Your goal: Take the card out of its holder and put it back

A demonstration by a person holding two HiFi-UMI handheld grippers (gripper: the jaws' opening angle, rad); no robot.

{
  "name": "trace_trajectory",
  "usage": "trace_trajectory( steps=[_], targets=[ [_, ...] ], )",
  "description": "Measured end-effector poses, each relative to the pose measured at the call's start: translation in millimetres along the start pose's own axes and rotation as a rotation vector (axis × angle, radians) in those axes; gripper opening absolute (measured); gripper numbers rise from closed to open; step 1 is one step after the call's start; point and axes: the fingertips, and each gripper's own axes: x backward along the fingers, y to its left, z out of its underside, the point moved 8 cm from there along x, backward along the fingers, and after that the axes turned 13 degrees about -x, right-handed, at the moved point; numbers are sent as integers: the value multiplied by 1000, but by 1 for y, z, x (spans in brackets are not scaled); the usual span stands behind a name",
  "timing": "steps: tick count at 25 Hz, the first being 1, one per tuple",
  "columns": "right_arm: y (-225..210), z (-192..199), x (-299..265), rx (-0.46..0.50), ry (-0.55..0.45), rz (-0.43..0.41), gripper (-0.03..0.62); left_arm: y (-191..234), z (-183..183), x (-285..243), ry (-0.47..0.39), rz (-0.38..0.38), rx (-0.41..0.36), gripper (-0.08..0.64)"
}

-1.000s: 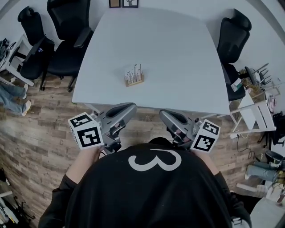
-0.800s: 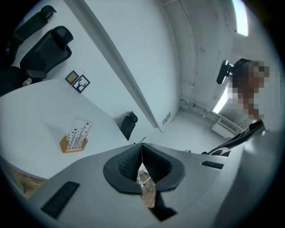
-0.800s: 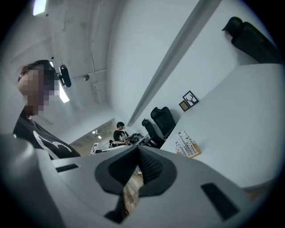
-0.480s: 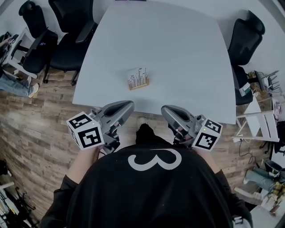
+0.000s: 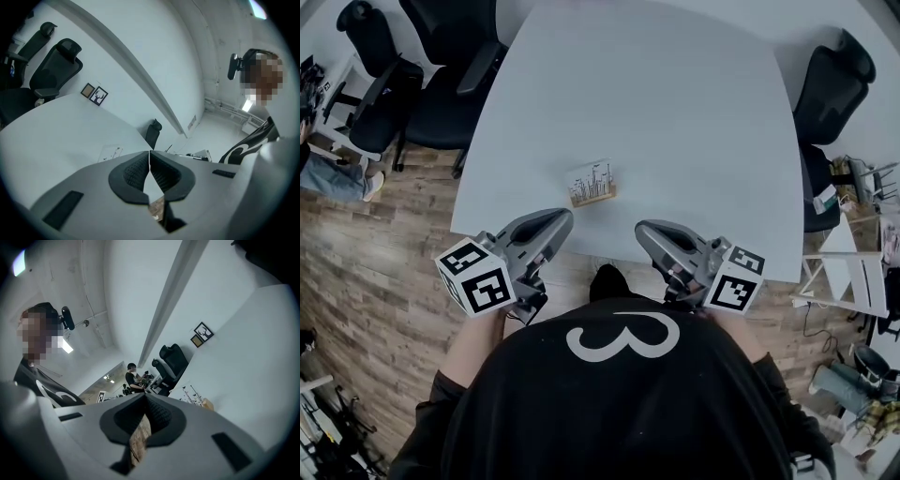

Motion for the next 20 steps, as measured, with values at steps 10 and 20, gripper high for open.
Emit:
trace_trajectory(
  steps=[10,20],
  targets=[
    [-19,-9,-11,-39,20,5,9,30,-1,-10,33,-43,-99,17],
    [-38,-17,-20,-70,39,21,9,63,15,-30,177,-88,-200,115]
  ],
)
